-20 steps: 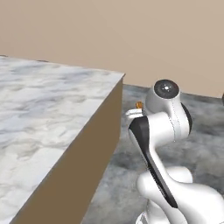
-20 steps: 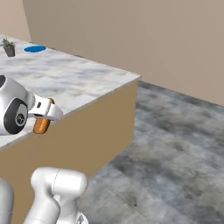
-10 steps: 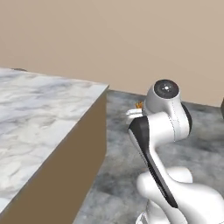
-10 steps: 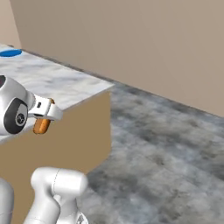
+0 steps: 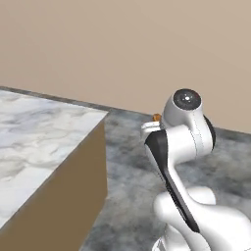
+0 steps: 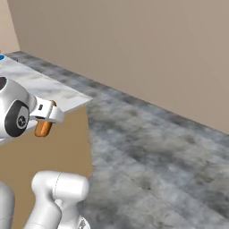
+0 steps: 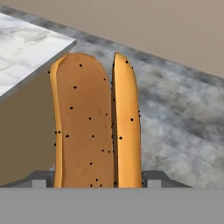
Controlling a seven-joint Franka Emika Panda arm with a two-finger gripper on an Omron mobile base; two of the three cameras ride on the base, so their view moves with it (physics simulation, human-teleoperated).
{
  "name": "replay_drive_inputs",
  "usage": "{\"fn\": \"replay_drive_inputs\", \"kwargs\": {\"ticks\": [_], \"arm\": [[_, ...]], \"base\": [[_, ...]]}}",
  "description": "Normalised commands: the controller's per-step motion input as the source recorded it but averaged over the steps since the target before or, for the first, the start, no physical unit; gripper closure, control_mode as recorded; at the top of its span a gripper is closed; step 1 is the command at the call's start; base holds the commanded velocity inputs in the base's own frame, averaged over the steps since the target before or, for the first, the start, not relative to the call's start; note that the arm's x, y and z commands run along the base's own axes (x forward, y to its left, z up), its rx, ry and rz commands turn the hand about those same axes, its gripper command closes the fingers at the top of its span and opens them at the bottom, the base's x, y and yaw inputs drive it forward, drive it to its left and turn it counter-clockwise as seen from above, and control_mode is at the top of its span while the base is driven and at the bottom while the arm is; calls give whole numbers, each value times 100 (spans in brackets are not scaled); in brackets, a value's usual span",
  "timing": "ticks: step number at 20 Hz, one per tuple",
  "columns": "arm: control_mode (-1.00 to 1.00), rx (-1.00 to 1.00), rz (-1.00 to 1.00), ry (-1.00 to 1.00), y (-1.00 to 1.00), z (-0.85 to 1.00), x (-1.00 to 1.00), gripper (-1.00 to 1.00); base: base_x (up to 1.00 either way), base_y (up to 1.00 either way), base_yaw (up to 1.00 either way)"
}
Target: Move the hot dog bun to the plate on the dining table and place the condiment next to that plate. Then navigate to the fridge and take the sausage and place it on the plate as well.
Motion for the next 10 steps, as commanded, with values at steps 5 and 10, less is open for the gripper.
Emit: {"fn": "replay_drive_inputs", "kwargs": {"ticks": [5,10], "arm": [[100,0,0,0,0,0,0,100],[100,0,0,0,0,0,0,100]], "base": [[100,-76,22],[100,-60,23]]}}
